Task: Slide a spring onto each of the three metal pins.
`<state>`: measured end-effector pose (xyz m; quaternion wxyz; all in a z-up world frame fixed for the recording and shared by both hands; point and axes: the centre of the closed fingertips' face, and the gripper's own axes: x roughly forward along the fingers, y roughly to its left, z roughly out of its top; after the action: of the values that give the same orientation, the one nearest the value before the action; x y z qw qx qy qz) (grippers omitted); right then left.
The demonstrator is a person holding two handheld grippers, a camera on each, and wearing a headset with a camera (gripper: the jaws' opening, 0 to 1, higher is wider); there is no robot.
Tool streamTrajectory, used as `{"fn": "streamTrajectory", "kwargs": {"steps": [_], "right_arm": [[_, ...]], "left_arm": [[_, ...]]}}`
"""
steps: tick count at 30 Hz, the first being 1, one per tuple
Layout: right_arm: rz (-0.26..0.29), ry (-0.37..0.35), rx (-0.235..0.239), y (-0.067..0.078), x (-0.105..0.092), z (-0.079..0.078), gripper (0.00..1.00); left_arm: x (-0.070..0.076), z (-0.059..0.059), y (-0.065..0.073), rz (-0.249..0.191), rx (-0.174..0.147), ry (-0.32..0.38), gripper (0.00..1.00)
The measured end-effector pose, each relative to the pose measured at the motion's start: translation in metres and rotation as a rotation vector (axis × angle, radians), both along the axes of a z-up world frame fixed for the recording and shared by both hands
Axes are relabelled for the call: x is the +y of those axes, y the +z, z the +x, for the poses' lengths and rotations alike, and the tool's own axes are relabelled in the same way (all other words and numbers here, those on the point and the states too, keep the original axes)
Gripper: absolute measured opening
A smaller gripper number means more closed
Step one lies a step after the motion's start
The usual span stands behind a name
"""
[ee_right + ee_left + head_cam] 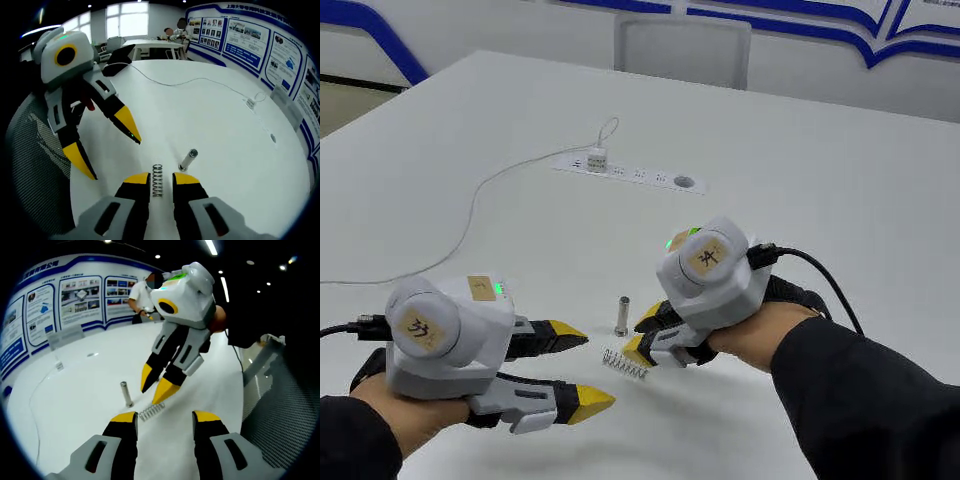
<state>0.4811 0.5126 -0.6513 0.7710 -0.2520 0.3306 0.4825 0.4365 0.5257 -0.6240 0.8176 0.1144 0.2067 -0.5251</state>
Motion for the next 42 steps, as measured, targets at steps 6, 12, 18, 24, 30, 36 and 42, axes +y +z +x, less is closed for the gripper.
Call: {"fn": "streamTrajectory", "kwargs": {"steps": [6, 12, 18, 24, 30, 36, 42], "right_arm": [[-0.025, 0.034, 0.017, -0.009, 0.012, 0.0, 0.19], [-0.075, 0.059, 0.035, -0.021, 0.017, 0.002, 0.18], [-0.104, 0.07, 0.053, -0.029, 0.018, 0.003, 0.17], [-0.121, 0.068, 0.071, -0.034, 0.02, 0.003, 0.17], [-0.132, 0.072, 0.085, -0.037, 0.019, 0.001, 0.16], [-0.13, 0.071, 0.096, -0.037, 0.02, 0.0, 0.13], [-0.126, 0.062, 0.092, -0.035, 0.019, -0.001, 0.12]], "left_arm": [[0.005, 0.003, 0.004, -0.013, -0.008, 0.024, 0.46], [0.01, 0.005, 0.009, -0.027, -0.015, 0.043, 0.47], [0.014, 0.003, 0.016, -0.04, -0.018, 0.043, 0.5], [0.02, 0.002, 0.017, -0.037, -0.019, 0.056, 0.51], [0.022, -0.003, 0.018, -0.043, -0.012, 0.057, 0.53], [0.02, -0.006, 0.017, -0.047, -0.004, 0.054, 0.54], [0.017, -0.006, 0.017, -0.047, -0.004, 0.048, 0.54]]}}
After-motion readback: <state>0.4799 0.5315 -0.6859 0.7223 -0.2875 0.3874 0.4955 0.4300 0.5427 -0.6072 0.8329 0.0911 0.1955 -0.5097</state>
